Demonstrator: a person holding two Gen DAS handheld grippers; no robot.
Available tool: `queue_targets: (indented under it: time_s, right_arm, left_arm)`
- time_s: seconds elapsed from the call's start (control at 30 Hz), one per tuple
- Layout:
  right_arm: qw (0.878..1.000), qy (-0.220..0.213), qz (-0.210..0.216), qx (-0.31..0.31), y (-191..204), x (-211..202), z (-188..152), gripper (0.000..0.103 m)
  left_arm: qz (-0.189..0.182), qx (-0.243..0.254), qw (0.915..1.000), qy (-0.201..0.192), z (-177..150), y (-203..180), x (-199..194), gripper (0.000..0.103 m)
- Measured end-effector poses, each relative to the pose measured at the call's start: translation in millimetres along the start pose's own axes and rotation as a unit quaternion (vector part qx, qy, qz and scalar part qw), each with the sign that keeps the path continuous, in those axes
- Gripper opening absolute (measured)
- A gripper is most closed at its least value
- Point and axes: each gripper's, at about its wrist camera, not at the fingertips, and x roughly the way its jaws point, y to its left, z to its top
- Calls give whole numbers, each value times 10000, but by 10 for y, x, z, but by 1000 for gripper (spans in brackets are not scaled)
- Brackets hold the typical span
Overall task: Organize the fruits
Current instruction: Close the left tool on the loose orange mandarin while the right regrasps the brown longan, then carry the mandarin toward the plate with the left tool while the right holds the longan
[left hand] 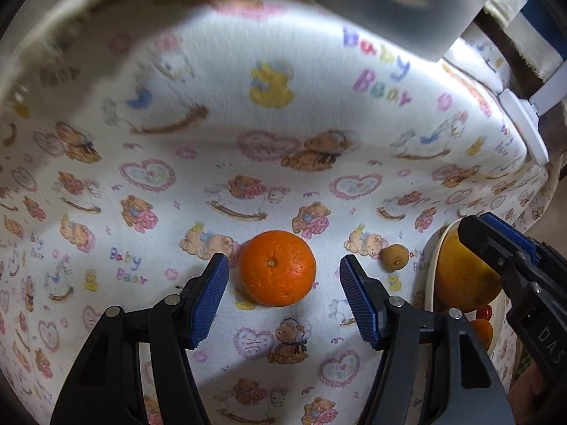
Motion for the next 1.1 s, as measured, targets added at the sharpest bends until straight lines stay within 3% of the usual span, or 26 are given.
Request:
queue_targets:
  time_s: [0.23,0.3,0.37,0.5,0.67,0.87,1.1]
  right_arm:
    - [9998,161,31,77,-73,163,-16,29]
    - [9998,187,53,20,-61,185,-17,29]
    - [9998,191,74,-22,-51,190,-22,29]
    - [9994,284,208,3,-29,263,-40,29]
    - [9979,450,459,-26,-35,358,-52,30]
    - [9985,424,286,-219,55,399,-81,29]
    - [9944,403,-286,-935,368,524,-183,29]
  left_arm:
    - [44,12,9998,168,1,-45,200,62]
    - [41,-29,9998,179,-2,-20,225,59]
    - [94,-68,9998,190,-21,11,245,48]
    - [44,-151,9998,155,-16,74,250,47]
    - [170,-28,9991,-380,-29,39,-136,47]
    - [255,-82,9958,-870,-43,63,-575,47]
    - [337,-337,9946,-921,58,292,-667,47]
